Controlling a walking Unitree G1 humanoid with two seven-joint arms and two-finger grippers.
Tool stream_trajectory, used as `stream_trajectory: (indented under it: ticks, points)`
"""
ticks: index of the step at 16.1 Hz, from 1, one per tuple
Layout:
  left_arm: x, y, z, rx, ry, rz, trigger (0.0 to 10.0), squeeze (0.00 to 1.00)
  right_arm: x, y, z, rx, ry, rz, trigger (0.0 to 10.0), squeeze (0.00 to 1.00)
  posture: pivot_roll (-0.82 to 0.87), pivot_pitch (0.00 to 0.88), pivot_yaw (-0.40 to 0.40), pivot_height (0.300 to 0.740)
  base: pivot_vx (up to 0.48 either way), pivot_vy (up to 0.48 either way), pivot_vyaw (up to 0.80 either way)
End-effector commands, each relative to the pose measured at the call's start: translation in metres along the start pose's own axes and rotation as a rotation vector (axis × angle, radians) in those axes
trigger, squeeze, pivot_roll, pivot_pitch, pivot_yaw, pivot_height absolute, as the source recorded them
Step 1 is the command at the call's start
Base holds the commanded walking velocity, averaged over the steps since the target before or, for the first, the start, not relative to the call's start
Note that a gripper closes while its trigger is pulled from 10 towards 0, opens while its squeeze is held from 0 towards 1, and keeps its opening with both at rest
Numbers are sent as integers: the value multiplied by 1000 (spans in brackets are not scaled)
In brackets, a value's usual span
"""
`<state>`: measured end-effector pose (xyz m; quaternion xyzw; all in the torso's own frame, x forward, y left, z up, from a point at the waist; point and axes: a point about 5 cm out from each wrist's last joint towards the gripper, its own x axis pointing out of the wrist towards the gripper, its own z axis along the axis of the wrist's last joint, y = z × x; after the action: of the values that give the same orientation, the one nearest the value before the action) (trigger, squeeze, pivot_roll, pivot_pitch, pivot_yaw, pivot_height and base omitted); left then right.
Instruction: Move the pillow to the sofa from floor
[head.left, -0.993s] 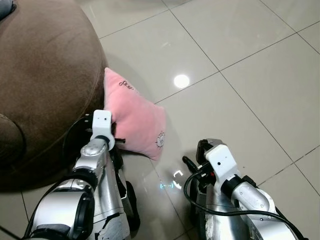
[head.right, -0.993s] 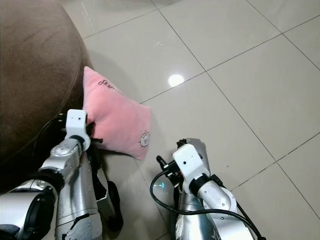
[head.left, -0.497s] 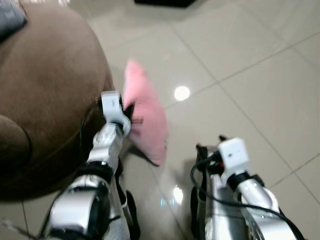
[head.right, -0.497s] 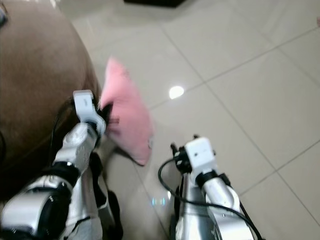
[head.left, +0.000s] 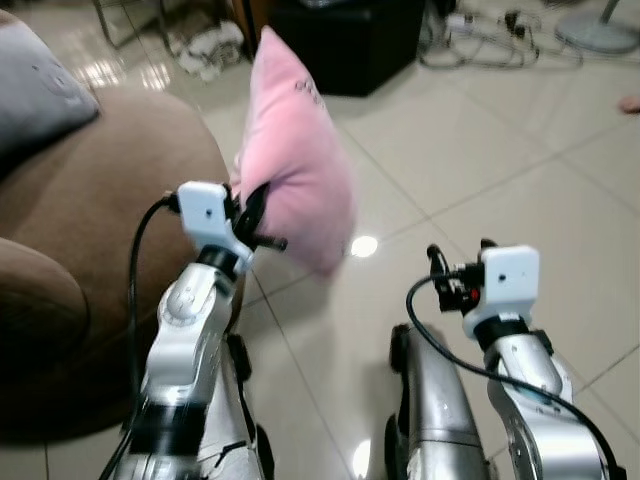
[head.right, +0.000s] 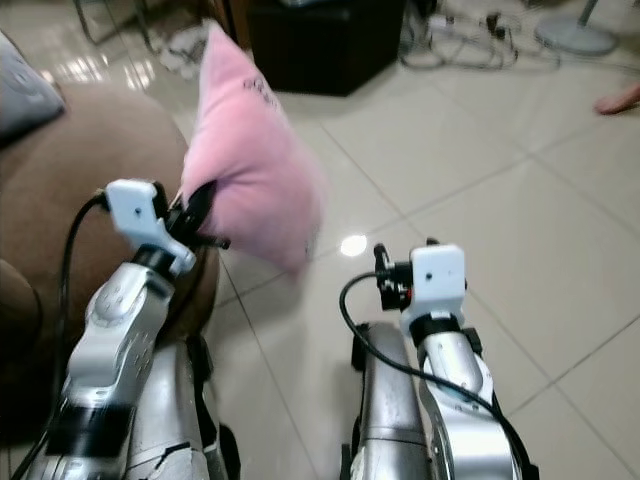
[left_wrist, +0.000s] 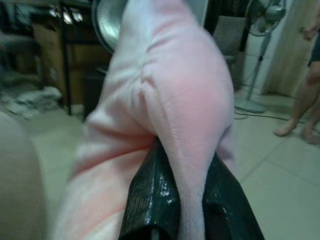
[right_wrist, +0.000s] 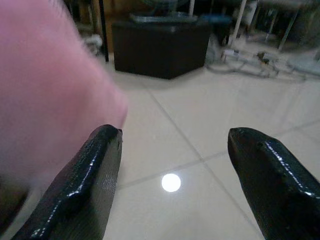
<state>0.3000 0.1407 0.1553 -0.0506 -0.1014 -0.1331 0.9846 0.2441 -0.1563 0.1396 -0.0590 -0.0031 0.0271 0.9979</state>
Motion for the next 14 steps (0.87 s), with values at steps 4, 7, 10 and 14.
stream_trajectory:
  ticks: [4,7,10,14]
  points:
    - [-5,-10,19,103,-36,-22,10000,0,10,-2,13,19,-31,-6,10000,0,-67,5,20,570,0,0,0]
    - [-5,-13,17,92,2,-16,10000,0,17,-5,15,3,-27,-8,10000,0,-68,0,15,600,0,0,0]
    - [-4,-12,15,120,15,-4,10000,0,18,-8,16,4,-29,-13,10000,0,-68,0,13,620,0,0,0]
    - [-1,-12,14,172,28,16,10000,0,17,-10,11,12,-7,-8,10000,0,-66,0,12,670,0,0,0]
